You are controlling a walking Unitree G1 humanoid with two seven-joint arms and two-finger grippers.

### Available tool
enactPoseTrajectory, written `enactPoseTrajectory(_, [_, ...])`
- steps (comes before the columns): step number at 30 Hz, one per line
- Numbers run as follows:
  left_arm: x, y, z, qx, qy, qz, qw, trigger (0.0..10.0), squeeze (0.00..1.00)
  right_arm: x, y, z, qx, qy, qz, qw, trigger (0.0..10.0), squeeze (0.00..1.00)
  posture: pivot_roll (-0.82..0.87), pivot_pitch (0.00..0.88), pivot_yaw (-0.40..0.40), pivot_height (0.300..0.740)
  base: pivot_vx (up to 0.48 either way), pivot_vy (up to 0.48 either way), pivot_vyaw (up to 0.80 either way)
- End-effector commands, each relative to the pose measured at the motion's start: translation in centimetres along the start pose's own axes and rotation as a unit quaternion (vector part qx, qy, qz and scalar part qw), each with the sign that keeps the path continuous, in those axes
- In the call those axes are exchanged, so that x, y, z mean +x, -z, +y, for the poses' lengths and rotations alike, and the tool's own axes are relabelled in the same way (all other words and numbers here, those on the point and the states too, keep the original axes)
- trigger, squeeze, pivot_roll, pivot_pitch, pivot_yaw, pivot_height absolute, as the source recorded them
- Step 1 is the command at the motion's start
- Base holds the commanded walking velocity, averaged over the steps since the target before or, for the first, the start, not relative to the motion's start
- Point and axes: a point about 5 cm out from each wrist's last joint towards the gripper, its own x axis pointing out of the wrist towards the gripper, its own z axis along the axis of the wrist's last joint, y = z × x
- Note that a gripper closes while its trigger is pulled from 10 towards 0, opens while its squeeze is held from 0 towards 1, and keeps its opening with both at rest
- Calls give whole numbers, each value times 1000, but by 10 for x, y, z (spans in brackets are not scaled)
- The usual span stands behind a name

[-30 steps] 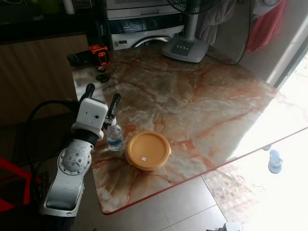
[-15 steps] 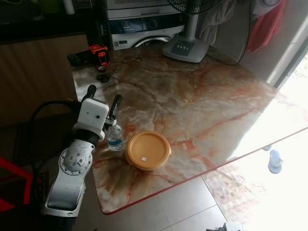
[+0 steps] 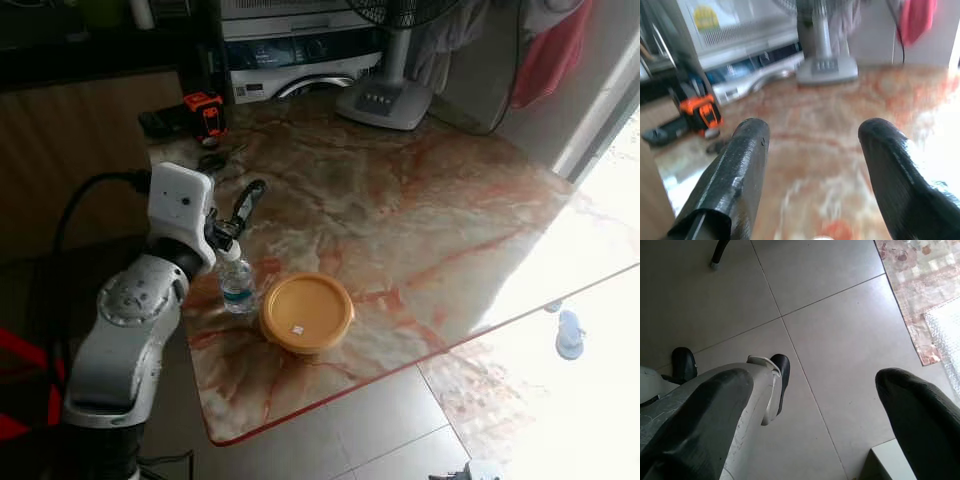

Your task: Restocking fridge

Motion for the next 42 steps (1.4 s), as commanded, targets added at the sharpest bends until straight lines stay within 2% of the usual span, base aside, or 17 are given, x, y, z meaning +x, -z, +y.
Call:
enactPoseTrajectory(1, [-1,0,-2,-1,27,32,999,10000,0,-1,2,-2,4,2,5,1000,10000,0,45,59,-76,740,0,0,0])
enactPoseTrajectory(2, [-2,2,2,2,34,66,997,10000,0,-1,2,-2,3,1,5,1000,10000,0,49,66,-81,740,0,0,0])
enactPoseTrajectory(4, [-3,3,11,-31,37,115,992,10000,0,-1,2,-2,1,1,7,1000,10000,0,58,67,-84,740,0,0,0])
enactPoseTrajectory(5, [-4,1,17,-25,43,141,989,10000,0,-1,2,-2,-2,0,9,1000,10000,0,62,65,-86,740,0,0,0])
enactPoseTrajectory(6, [-4,1,17,-25,43,141,989,10000,0,-1,2,-2,-2,0,9,1000,10000,0,62,65,-86,740,0,0,0])
enactPoseTrajectory(7, [-4,0,21,-7,58,166,984,10000,0,-1,2,-2,-4,-1,10,1000,10000,0,63,62,-84,740,0,0,0])
enactPoseTrajectory(9, [-3,-6,24,10,85,177,980,10000,0,-1,1,-2,-5,-1,11,1000,10000,0,63,63,-84,740,0,0,0])
enactPoseTrajectory(12, [-1,-6,23,14,106,200,974,10000,0,-1,1,-2,-6,-1,11,1000,10000,0,56,61,-81,740,0,0,0])
enactPoseTrajectory(13, [0,-4,17,21,147,213,966,10000,0,-1,1,-2,-4,-1,10,1000,10000,0,48,63,-79,740,0,0,0])
enactPoseTrajectory(15, [2,-5,12,16,169,220,961,10000,0,-1,1,-2,-2,0,9,1000,10000,0,41,64,-78,740,0,0,0])
enactPoseTrajectory(20, [9,1,11,16,181,236,955,10000,0,-1,1,-3,-1,2,9,1000,10000,0,36,70,-80,740,0,0,0])
enactPoseTrajectory(33, [18,8,19,8,156,265,951,10000,0,-1,3,-4,-2,3,12,1000,10000,0,30,74,-84,740,0,0,0])
enactPoseTrajectory(42, [19,12,21,3,145,277,950,10000,0,-2,3,-5,-4,2,13,1000,10000,0,33,78,-89,740,0,0,0])
